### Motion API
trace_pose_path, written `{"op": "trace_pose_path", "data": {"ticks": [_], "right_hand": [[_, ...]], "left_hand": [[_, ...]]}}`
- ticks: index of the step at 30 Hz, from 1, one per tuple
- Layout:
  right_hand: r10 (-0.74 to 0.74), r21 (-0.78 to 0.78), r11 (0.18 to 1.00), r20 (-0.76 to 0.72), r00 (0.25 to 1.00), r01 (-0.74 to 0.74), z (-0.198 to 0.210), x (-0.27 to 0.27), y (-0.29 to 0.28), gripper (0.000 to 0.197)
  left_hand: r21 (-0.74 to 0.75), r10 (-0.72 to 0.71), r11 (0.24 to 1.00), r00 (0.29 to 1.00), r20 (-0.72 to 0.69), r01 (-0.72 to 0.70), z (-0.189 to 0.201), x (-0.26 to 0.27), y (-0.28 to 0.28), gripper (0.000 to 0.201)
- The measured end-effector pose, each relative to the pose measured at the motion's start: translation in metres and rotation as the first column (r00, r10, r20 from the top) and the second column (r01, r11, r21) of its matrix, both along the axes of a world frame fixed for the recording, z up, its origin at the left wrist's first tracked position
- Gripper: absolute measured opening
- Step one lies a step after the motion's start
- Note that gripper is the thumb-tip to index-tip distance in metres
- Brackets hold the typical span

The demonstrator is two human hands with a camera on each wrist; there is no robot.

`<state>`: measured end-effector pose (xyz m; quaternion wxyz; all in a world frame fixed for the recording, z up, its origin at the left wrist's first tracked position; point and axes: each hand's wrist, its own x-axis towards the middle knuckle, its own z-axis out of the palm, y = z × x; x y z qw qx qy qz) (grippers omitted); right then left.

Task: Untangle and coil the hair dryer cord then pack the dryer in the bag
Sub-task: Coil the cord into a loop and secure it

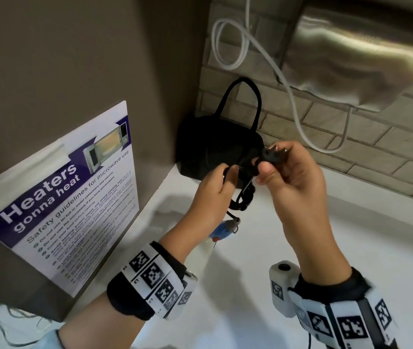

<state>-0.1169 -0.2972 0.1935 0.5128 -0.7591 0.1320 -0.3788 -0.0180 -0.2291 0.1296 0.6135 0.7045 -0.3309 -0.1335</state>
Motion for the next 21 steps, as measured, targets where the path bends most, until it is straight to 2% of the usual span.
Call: {"op": "trace_pose_path", "data": {"ticks": [2,5,8,10,12,16,19,21], "right_hand": [[0.019,0.024,1.0,0.022,1.0,-0.019,0.003,0.0,0.003,0.025],[0.076,0.023,0.997,-0.038,0.996,-0.076,0.001,0.0,0.006,0.02],[0.121,0.023,0.993,-0.098,0.988,-0.119,-0.003,0.0,0.007,0.019],[0.138,-0.017,0.99,-0.142,0.98,-0.142,-0.003,0.0,0.006,0.022],[0.116,-0.02,0.993,-0.144,0.983,-0.12,-0.002,0.001,0.002,0.023],[0.045,0.022,0.999,-0.065,0.997,-0.044,0.0,0.002,-0.002,0.018],[0.082,-0.037,0.996,0.023,0.996,-0.081,0.001,-0.001,0.014,0.028],[0.128,-0.093,0.988,0.043,0.991,-0.123,-0.001,-0.003,0.028,0.036]], "left_hand": [[-0.036,0.024,0.999,0.996,-0.083,-0.027,0.003,0.006,0.001,0.033],[-0.147,0.0,0.988,0.958,-0.286,-0.044,-0.001,0.011,0.002,0.032],[-0.306,-0.16,0.952,0.843,-0.514,-0.006,0.002,0.01,0.005,0.027],[-0.366,-0.259,0.93,0.764,-0.591,0.032,0.007,0.008,0.004,0.022],[-0.365,-0.292,0.927,0.779,-0.555,0.087,0.009,0.002,0.002,0.022],[-0.276,-0.274,0.944,0.891,-0.363,0.178,0.013,-0.007,0.001,0.019],[-0.292,-0.22,0.949,0.914,-0.341,0.119,0.012,-0.004,-0.002,0.02],[-0.315,-0.166,0.949,0.89,-0.424,0.027,0.014,0.001,-0.004,0.03]]}}
